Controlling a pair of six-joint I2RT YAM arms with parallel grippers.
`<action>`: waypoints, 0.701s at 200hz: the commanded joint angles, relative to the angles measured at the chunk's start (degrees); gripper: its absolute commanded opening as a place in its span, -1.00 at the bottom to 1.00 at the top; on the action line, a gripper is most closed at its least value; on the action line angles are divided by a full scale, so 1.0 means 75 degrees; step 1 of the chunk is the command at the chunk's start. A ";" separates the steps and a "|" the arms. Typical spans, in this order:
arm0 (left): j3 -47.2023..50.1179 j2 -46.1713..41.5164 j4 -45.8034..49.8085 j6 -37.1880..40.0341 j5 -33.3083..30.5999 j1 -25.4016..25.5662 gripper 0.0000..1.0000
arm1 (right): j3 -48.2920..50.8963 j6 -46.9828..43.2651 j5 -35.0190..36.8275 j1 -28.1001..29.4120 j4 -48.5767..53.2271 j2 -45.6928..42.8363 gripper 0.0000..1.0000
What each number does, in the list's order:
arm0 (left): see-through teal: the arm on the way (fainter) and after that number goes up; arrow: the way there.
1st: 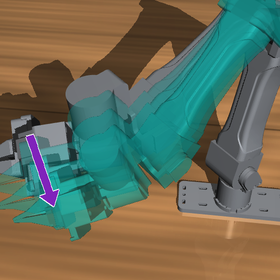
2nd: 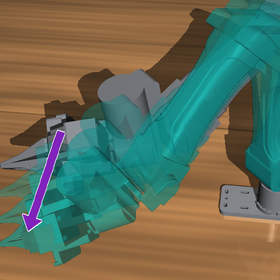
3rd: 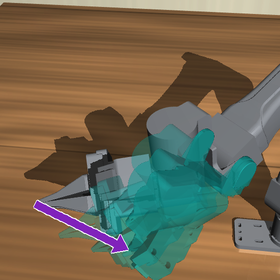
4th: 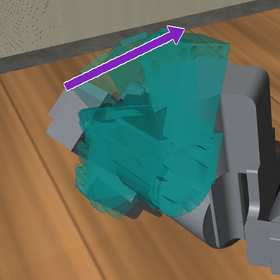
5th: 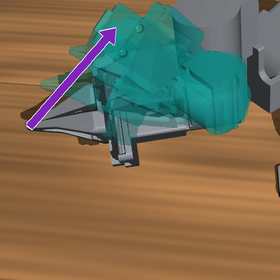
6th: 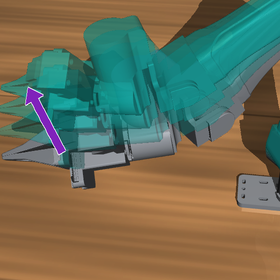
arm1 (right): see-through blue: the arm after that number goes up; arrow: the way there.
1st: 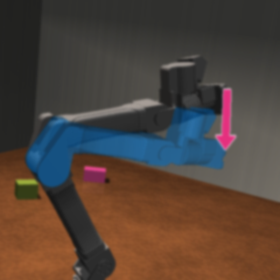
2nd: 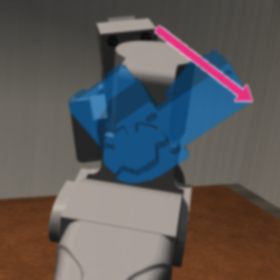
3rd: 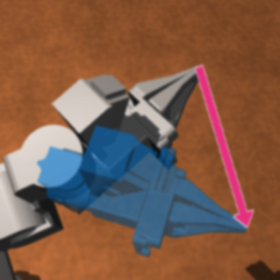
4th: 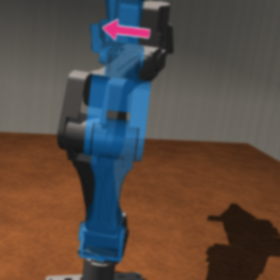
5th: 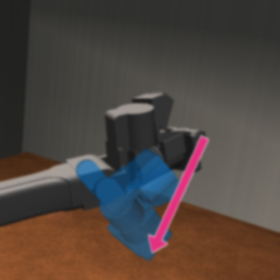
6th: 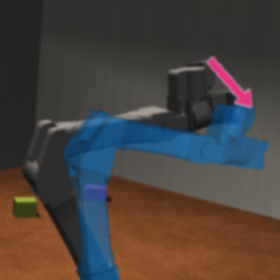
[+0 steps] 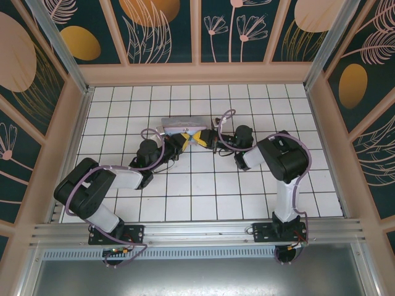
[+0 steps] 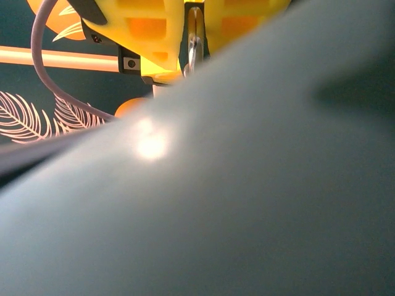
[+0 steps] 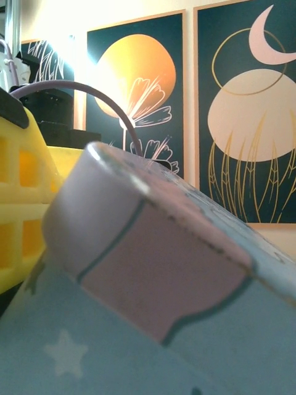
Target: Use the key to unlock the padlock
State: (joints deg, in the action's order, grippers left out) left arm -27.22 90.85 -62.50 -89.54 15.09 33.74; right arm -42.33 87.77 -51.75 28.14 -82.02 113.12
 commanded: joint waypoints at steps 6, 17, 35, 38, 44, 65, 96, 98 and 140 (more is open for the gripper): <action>-0.0136 0.0016 -0.0664 -0.0189 0.2241 0.0540 -1.00 | -0.0445 -0.0852 0.0667 0.0231 0.0854 -0.0683 -1.00; -0.0132 0.0005 -0.0667 -0.0191 0.2255 0.0532 -1.00 | -0.0621 -0.1889 0.0630 0.0233 0.2119 -0.1001 -1.00; -0.0103 0.0022 -0.0729 -0.0242 0.2273 0.0538 -1.00 | -0.1100 -0.4134 0.0865 0.0261 0.4571 -0.1483 -1.00; -0.0087 0.0027 -0.0761 -0.0266 0.2279 0.0541 -1.00 | -0.1170 -0.4476 0.0948 0.0272 0.4960 -0.1537 -1.00; -0.0075 0.0041 -0.0825 -0.0295 0.2281 0.0540 -1.00 | -0.1301 -0.4978 0.1109 0.0279 0.5546 -0.1652 -1.00; -0.0050 0.0074 -0.0912 -0.0366 0.2267 0.0541 -1.00 | -0.1209 -0.4701 0.1004 0.0198 0.5387 -0.1566 -1.00; -0.0081 0.0098 -0.0919 -0.0407 0.2229 0.0541 -1.00 | -0.0706 -0.2357 0.0847 0.0383 0.2776 -0.1072 -1.00; -0.0081 0.0107 -0.0920 -0.0403 0.2221 0.0541 -1.00 | -0.0708 -0.2235 0.0842 0.0384 0.2644 -0.1030 -1.00; 0.0014 0.0153 -0.0409 -0.0238 0.1854 0.0531 -1.00 | -0.0836 -0.2474 0.1330 0.0656 0.3266 -0.1203 -1.00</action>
State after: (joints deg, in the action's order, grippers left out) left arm -27.16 91.79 -63.09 -92.68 13.41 33.52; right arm -46.83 69.78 -47.97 29.85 -53.67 105.08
